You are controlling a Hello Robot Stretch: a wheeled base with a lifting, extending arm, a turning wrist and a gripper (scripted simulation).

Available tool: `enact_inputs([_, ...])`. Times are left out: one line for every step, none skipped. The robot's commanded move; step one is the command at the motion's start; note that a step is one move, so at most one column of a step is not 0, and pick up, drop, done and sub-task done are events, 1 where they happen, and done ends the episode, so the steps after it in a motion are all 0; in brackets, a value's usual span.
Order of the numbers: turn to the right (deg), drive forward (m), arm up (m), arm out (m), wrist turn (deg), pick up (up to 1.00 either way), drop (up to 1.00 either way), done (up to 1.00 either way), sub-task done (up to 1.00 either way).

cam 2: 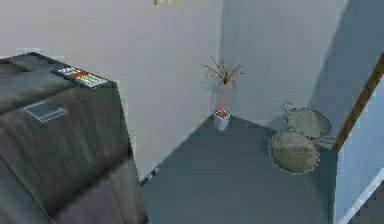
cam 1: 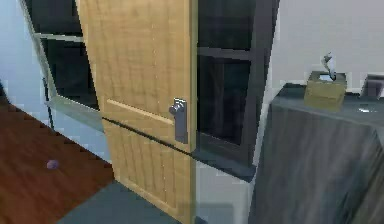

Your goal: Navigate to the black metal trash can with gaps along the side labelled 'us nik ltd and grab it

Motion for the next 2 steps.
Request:
enact_inputs([-45.0,0.0,0.0,0.0,0.0,0.0,0.0,0.0,0.0])
enact_inputs([-45.0,0.0,0.0,0.0,0.0,0.0,0.0,0.0,0.0])
